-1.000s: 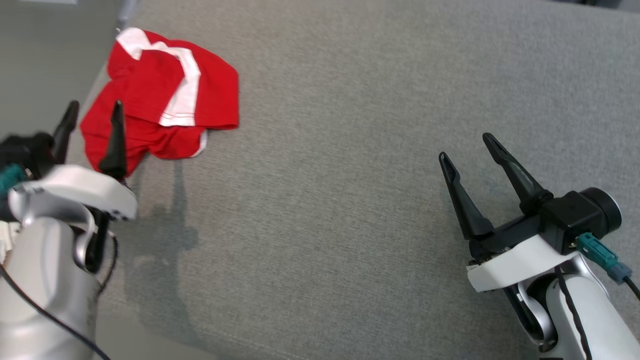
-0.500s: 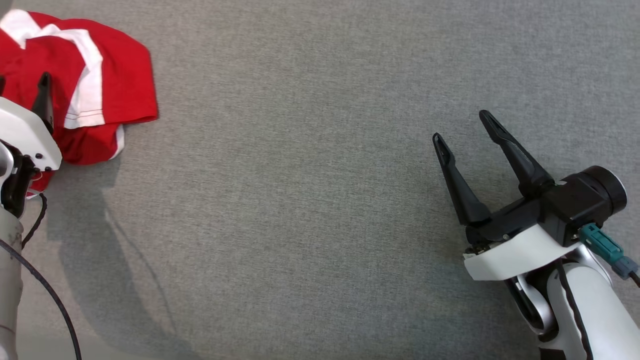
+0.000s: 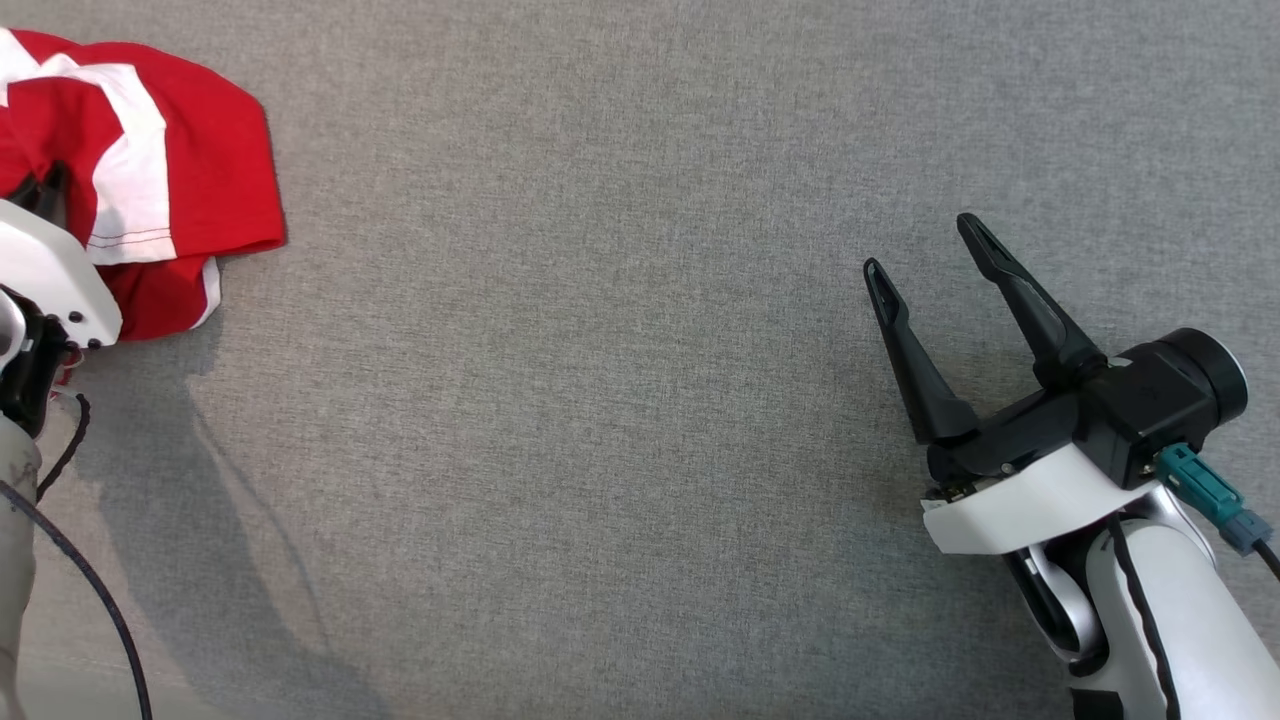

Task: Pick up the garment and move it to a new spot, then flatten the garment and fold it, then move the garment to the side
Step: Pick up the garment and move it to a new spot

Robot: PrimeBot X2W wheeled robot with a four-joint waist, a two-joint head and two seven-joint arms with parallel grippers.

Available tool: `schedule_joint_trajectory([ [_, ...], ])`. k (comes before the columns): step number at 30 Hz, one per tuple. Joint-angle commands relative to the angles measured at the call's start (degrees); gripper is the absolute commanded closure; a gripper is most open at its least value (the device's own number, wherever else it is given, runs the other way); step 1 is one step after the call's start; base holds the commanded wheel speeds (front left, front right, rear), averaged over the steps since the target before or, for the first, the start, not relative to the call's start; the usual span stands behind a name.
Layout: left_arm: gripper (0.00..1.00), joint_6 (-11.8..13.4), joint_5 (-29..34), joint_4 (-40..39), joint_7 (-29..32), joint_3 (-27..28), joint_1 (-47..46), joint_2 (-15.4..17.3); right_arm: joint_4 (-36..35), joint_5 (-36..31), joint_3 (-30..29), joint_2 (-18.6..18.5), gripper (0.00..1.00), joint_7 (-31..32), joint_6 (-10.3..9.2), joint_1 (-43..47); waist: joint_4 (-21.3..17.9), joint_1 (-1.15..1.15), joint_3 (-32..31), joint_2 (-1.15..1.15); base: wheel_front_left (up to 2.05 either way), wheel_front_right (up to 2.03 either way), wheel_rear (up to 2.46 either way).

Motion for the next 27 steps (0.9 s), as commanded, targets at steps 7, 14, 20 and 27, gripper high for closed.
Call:
schedule_joint_trajectory([
  [7,1.0,-0.03,-2.29,-1.22,-5.89,-0.71,-1.1,1.55,2.5,1.08,0.33,0.88,0.0,-2.42,-0.04,-0.09,-0.02,0.0,-4.74,0.0,0.0,0.0,0.0],
  [14,1.0,-0.04,-7.47,-8.54,-11.0,-2.37,-0.17,0.74,6.21,2.62,0.73,2.12,0.0,-4.96,-0.04,1.39,-0.77,0.0,-11.4,0.0,0.0,0.0,0.0],
  [20,1.0,-0.04,-10.96,-18.82,-10.98,-5.31,2.97,0.4,8.71,3.74,0.31,3.06,0.0,-6.65,-0.04,2.88,-2.21,0.0,-16.87,0.0,0.0,0.0,0.0],
  [27,1.0,1.69,-12.81,-32.98,-8.05,-7.23,9.8,-3.21,9.42,4.47,-1.46,3.72,0.0,-7.86,-0.04,4.39,-5.19,0.0,-20.31,0.0,0.0,0.0,0.0],
])
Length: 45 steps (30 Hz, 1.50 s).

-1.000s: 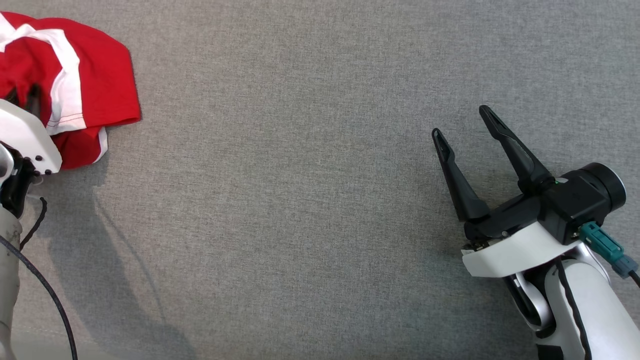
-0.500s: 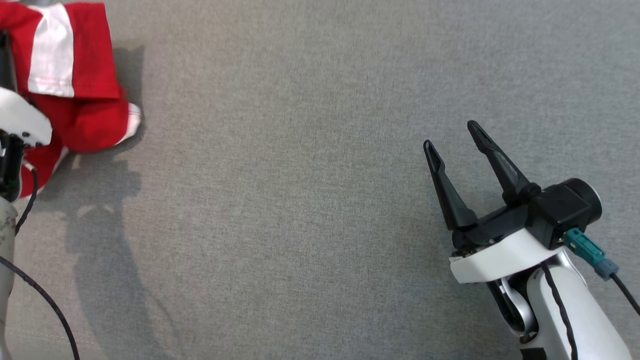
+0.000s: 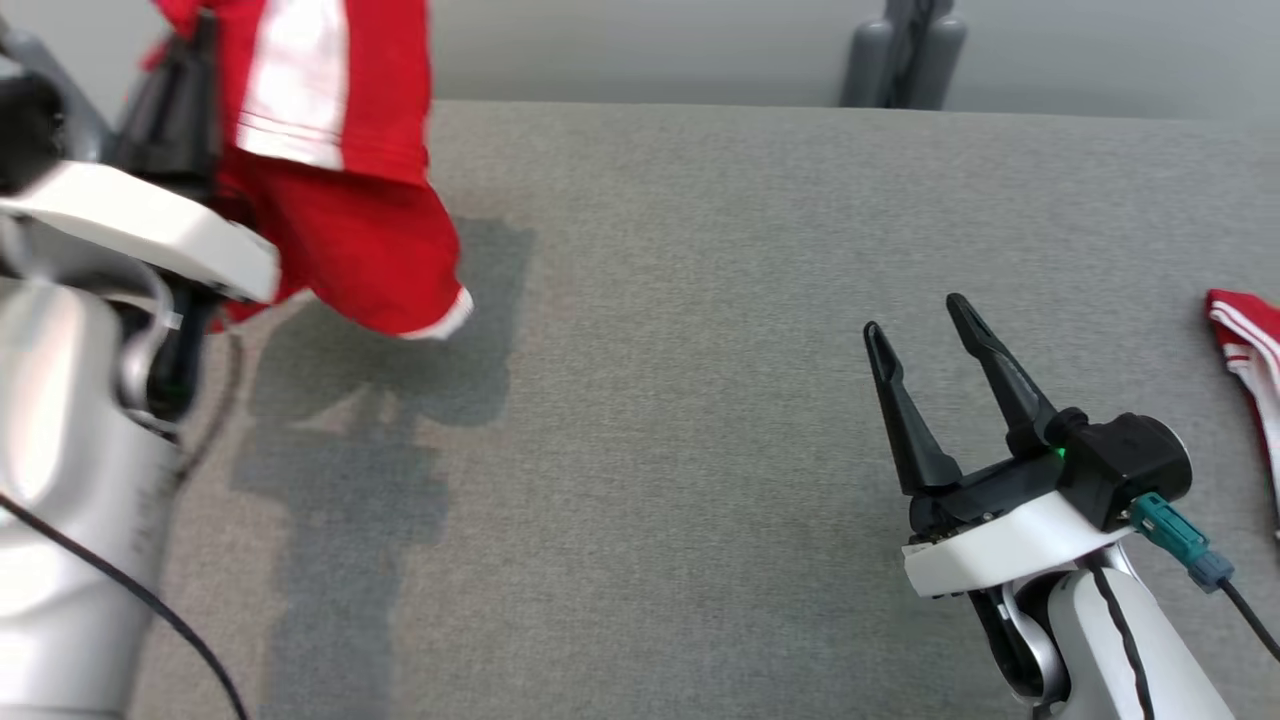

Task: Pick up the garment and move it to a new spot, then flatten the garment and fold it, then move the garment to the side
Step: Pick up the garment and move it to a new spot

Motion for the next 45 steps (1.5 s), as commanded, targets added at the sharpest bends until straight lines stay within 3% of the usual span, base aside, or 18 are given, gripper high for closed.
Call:
schedule_joint_trajectory([
  [1,1.0,1.01,-0.73,-3.64,0.9,-0.73,2.44,-1.62,-0.04,0.32,-0.68,-0.09,0.0,-0.57,-0.04,0.91,-1.97,0.0,-1.34,0.0,0.0,0.0,0.0],
  [6,1.0,4.9,-1.24,-13.83,4.34,-3.96,8.97,-6.61,-0.62,0.04,-2.18,0.04,0.0,-0.95,-0.04,1.08,-5.22,0.0,-1.33,0.0,0.0,0.0,0.0],
  [11,1.0,8.94,-0.48,-19.11,5.55,-7.68,13.58,-11.43,-1.57,-0.1,-3.93,0.18,0.0,-1.29,-0.04,0.25,-9.82,0.0,0.23,0.0,0.0,0.0,0.0],
  [18,1.0,12.38,0.5,-17.85,2.9,-12.12,17.16,-15.87,-2.25,-0.09,-5.3,0.42,0.0,-1.67,-0.04,0.04,-15.82,0.0,2.13,0.0,0.0,0.0,0.0],
  [24,1.0,13.52,2.08,-11.28,0.66,-18.23,16.78,-17.08,-2.51,0.08,-5.76,0.65,0.0,-2.05,-0.04,-0.13,-20.26,0.0,3.7,0.0,0.0,0.0,0.0],
  [28,0.0,12.57,3.93,-6.44,0.67,-22.75,15.45,-17.23,-2.35,0.51,-5.78,0.75,0.0,-2.4,-0.04,-0.05,-21.6,0.0,4.04,0.0,0.0,0.0,0.0],
  [32,0.0,11.78,3.82,-4.44,-1.42,-24.56,14.9,-17.29,-1.97,0.47,-6.14,0.79,0.0,-2.52,-0.04,0.46,-21.33,0.0,3.82,0.0,0.0,0.0,0.0],
  [38,0.0,12.9,3.21,-4.87,-5.31,-23.25,13.84,-17.26,-1.49,0.32,-5.87,0.75,0.0,-2.68,-0.04,0.79,-18.25,0.0,2.24,0.0,0.0,0.0,0.0],
  [45,0.0,15.1,5.67,-9.17,-7.99,-18.24,15.28,-11.86,-1.56,-0.67,-5.22,0.64,0.0,-1.95,-0.04,2.07,-12.19,0.0,-0.56,0.0,0.0,0.0,0.0],
])
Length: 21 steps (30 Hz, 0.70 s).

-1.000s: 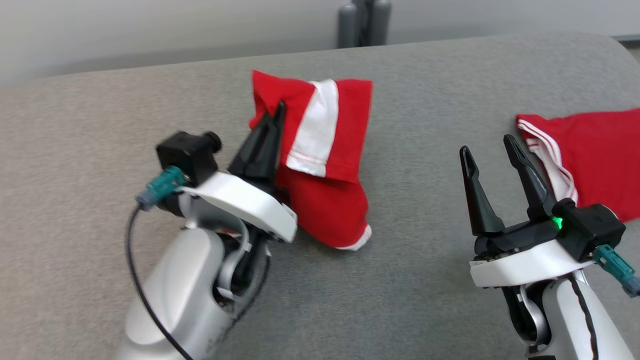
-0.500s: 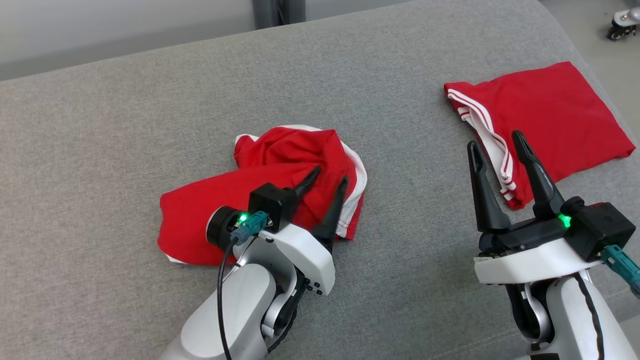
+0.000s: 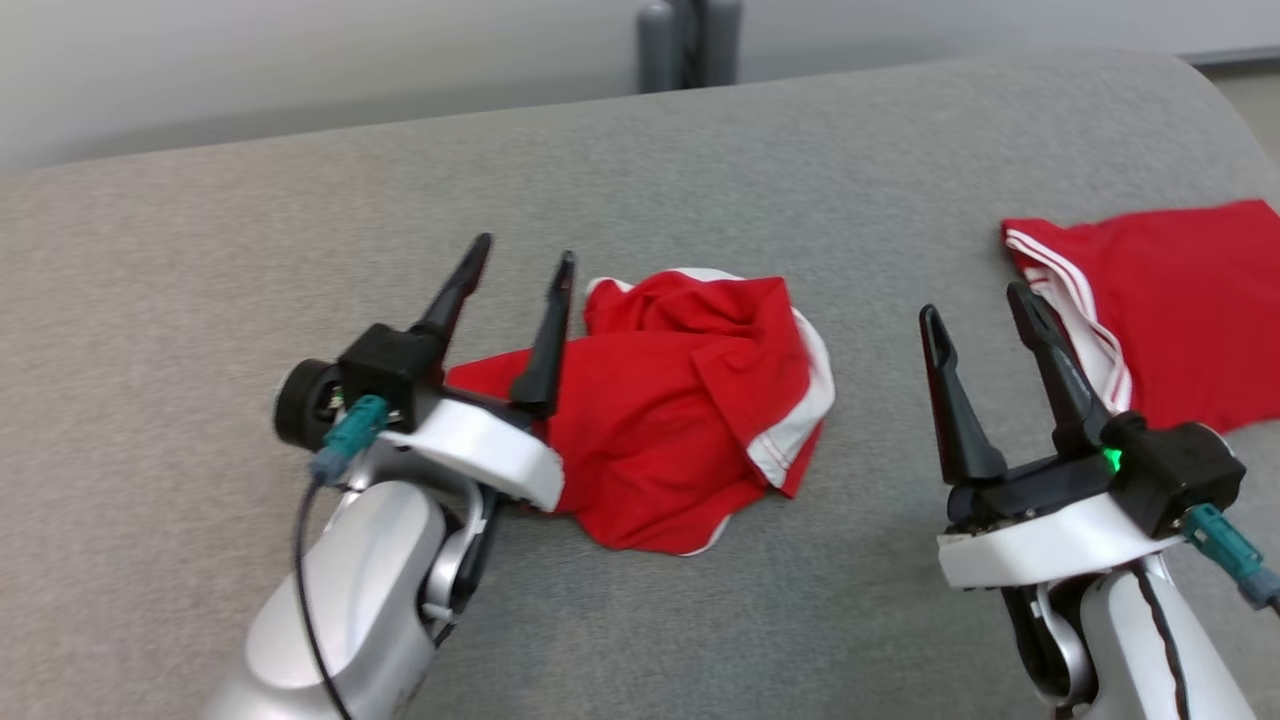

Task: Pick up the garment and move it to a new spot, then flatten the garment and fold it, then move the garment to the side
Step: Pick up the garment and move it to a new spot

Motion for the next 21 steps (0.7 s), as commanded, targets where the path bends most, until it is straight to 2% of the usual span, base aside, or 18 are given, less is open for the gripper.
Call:
schedule_joint_trajectory([
  [1,0.0,0.37,0.37,-0.73,-0.32,0.93,1.48,0.88,-0.09,-0.21,0.4,-0.49,0.0,0.28,-0.02,1.14,2.57,0.0,-1.56,0.0,0.0,0.0,0.0],
  [4,0.0,0.32,0.98,-2.47,-0.52,2.93,4.38,3.13,-0.38,-0.41,1.81,-1.95,0.0,1.0,-0.03,2.15,4.69,0.0,-2.39,0.0,0.0,0.0,0.0],
  [5,0.0,0.7,3.58,-6.38,-0.55,5.98,9.68,4.99,-0.76,-0.04,1.61,-2.78,0.0,1.59,-0.03,4.02,6.74,0.0,-3.26,0.0,0.0,0.0,0.0],
  [7,0.0,0.53,4.43,-8.22,-0.56,8.11,12.73,5.18,-0.81,0.05,1.38,-2.75,0.0,1.72,-0.03,4.78,7.33,0.0,-3.66,0.0,0.0,0.0,0.0],
  [9,0.0,-0.2,3.94,-9.88,-0.57,11.3,16.84,3.76,-0.44,0.52,1.5,-2.35,0.0,1.81,-0.03,5.64,8.06,0.0,-4.21,0.0,0.0,0.0,0.0],
  [16,0.0,-1.79,6.95,-12.38,-0.58,16.79,22.32,-0.03,1.15,0.43,2.67,-2.1,0.0,1.74,-0.03,6.87,8.71,0.0,-4.96,0.0,0.0,0.0,0.0],
  [21,0.0,-4.41,8.92,-11.33,-0.59,18.9,23.27,-2.26,2.53,0.15,3.03,-2.1,0.0,1.89,-0.03,6.8,9.33,0.0,-5.14,0.0,0.0,0.0,0.0],
])
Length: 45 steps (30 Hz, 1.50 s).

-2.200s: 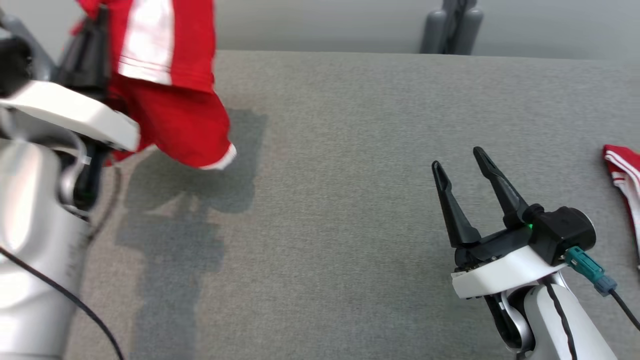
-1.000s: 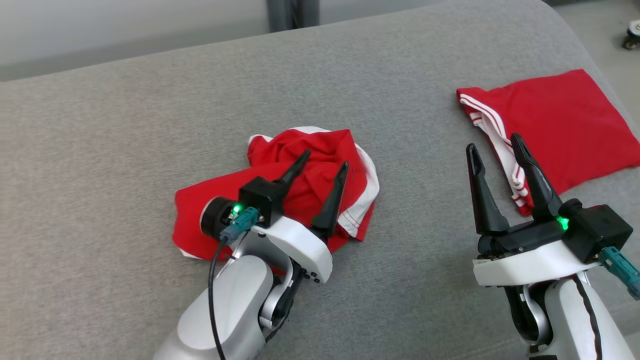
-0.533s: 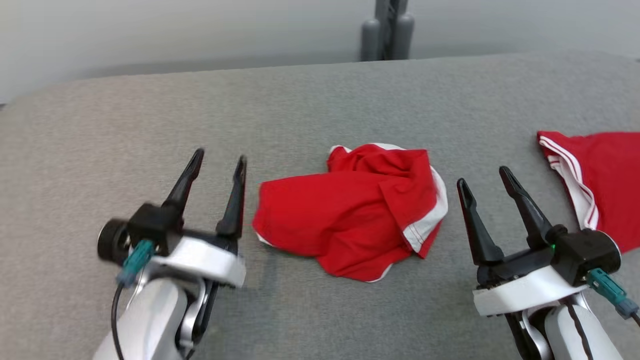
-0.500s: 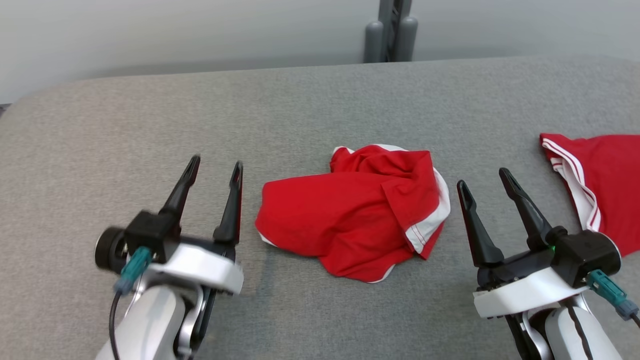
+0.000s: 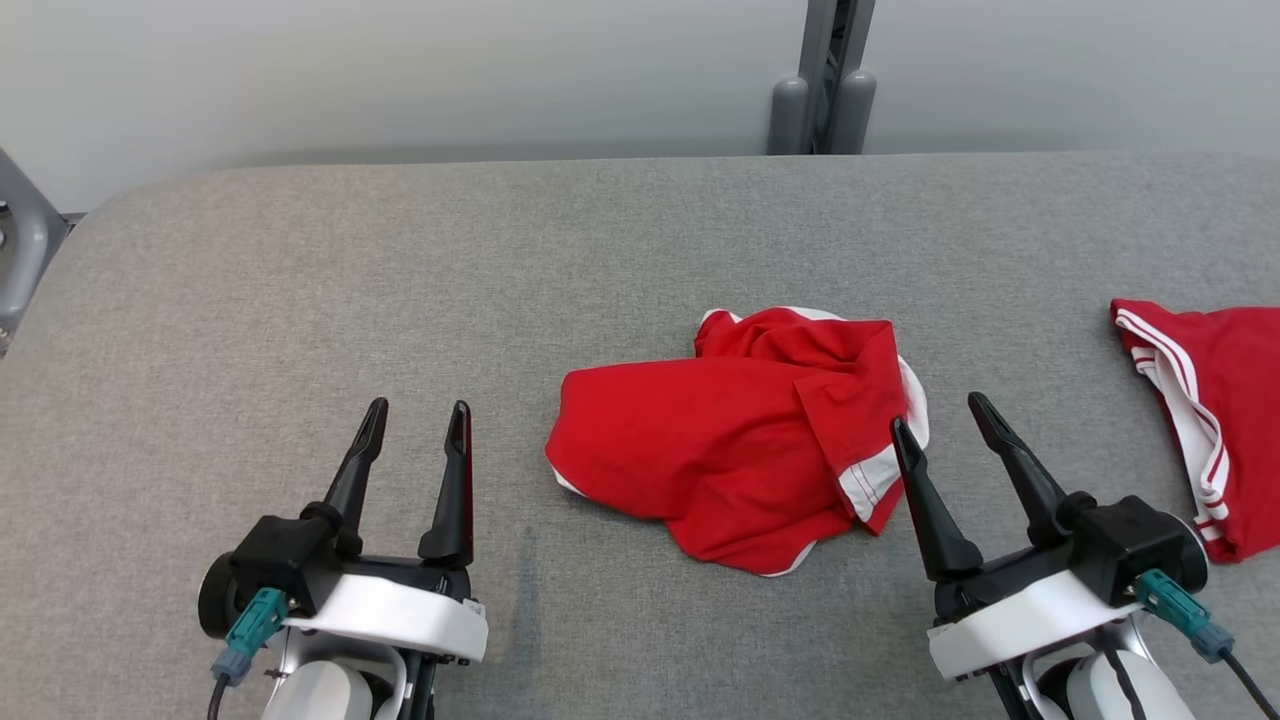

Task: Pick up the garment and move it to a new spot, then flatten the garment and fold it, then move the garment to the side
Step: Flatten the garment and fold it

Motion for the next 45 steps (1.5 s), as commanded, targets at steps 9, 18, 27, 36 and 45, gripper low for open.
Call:
schedule_joint_trajectory([
  [9,0.0,-2.75,2.98,2.94,-0.21,2.28,-0.27,-2.1,2.95,-1.68,0.84,-1.02,0.0,1.01,-0.04,-1.17,2.58,0.0,0.54,0.0,0.0,0.0,0.0],
  [18,0.0,-4.13,3.83,4.4,-0.21,2.11,-1.34,-2.96,9.16,-2.74,0.2,-0.69,0.0,2.44,-0.04,-4.18,6.27,0.0,2.43,0.0,0.0,0.0,0.0],
  [27,0.0,-3.88,2.94,5.11,-0.21,1.22,-1.11,-3.15,16.27,-1.53,-3.24,0.24,1.0,0.88,-0.04,-6.02,8.47,0.0,3.0,0.0,0.0,0.0,0.0],
  [36,0.0,-3.31,2.52,5.54,-0.21,-0.18,-0.41,-3.14,14.47,1.72,-4.82,0.43,1.0,-0.91,-0.04,-7.59,7.64,0.0,1.58,0.0,0.0,0.0,0.0],
  [45,0.0,-2.97,2.3,5.63,-0.21,-0.57,-0.12,-3.14,8.19,4.4,-5.92,-2.25,1.0,2.13,-0.04,-11.8,7.08,0.0,-0.13,0.0,0.0,0.0,0.0],
])
